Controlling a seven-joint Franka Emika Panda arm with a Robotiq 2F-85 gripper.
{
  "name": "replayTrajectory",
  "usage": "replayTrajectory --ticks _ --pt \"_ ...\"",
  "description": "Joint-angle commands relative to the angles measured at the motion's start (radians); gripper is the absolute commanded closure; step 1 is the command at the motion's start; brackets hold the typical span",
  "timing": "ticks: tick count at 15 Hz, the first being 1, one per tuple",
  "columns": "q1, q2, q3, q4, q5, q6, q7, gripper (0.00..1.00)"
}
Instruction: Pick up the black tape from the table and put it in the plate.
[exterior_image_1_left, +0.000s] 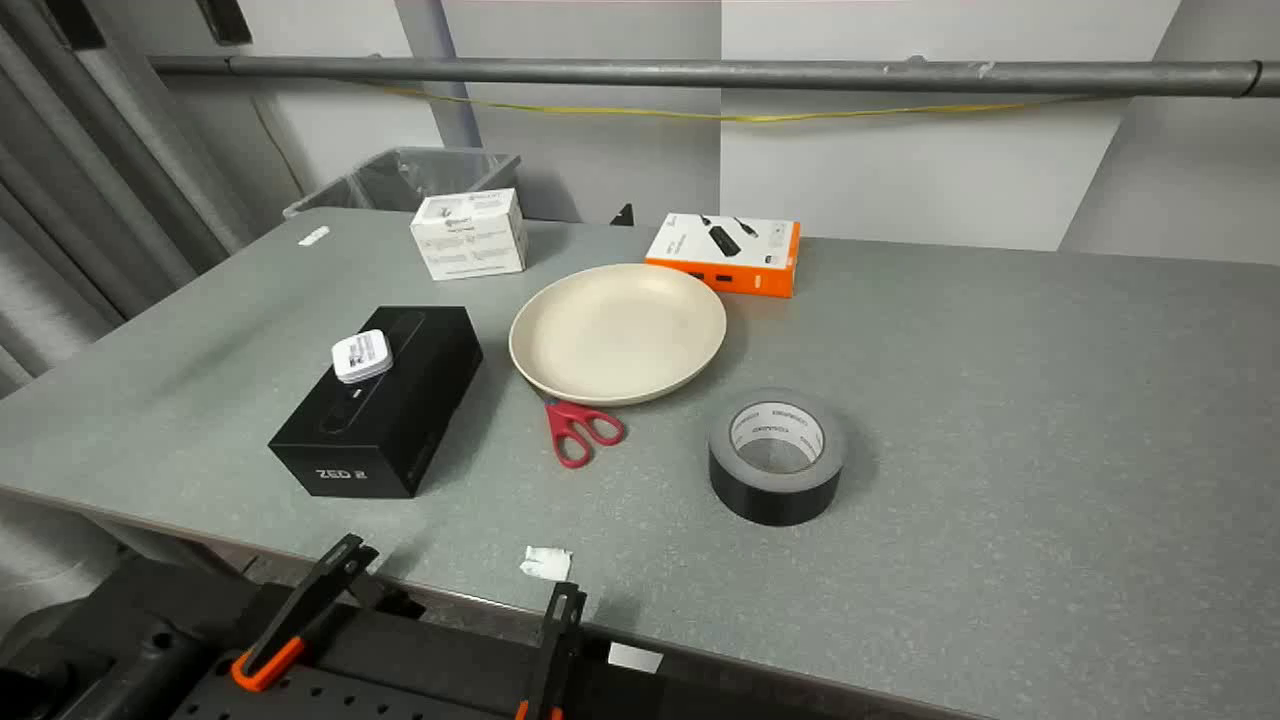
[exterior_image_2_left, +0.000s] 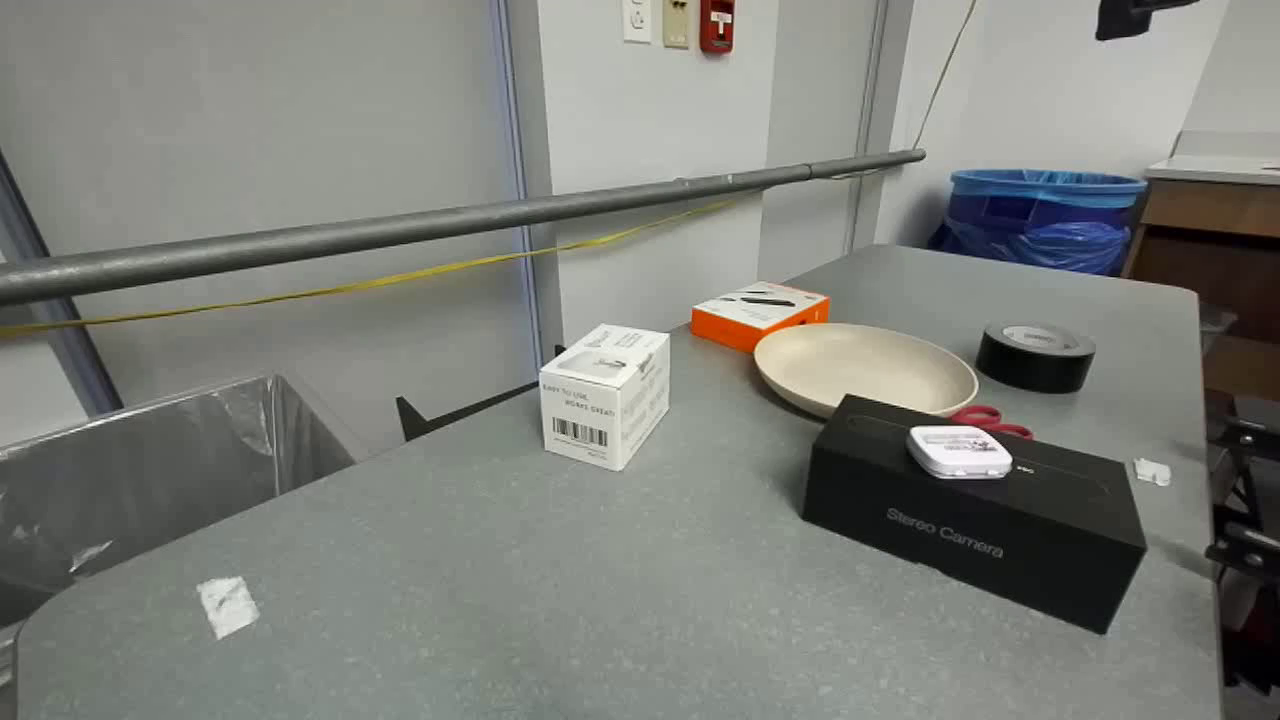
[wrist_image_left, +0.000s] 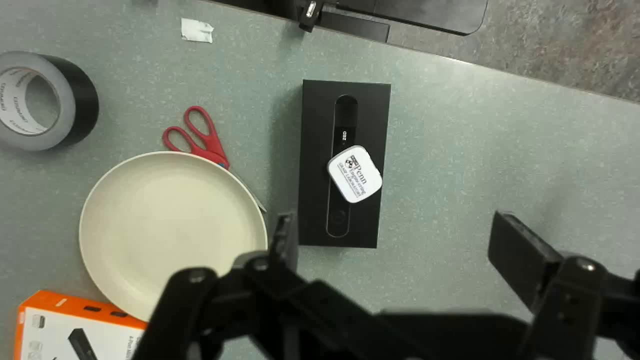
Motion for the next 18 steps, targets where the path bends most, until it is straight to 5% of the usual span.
replayTrajectory --ticks 1,5,10,18 --pt "0.003 0.001 -0.002 0.002 -0.001 -0.002 0.001 0.0" --pt "0.003 0.001 -0.002 0.002 -0.001 -0.002 0.001 0.0" --pt "-0.048 -0.028 -0.016 -0.084 -0.072 0.237 0.055 0.0" --pt "-0.207 -0.102 -0.189 -0.356 -0.058 0.489 0.078 0.0"
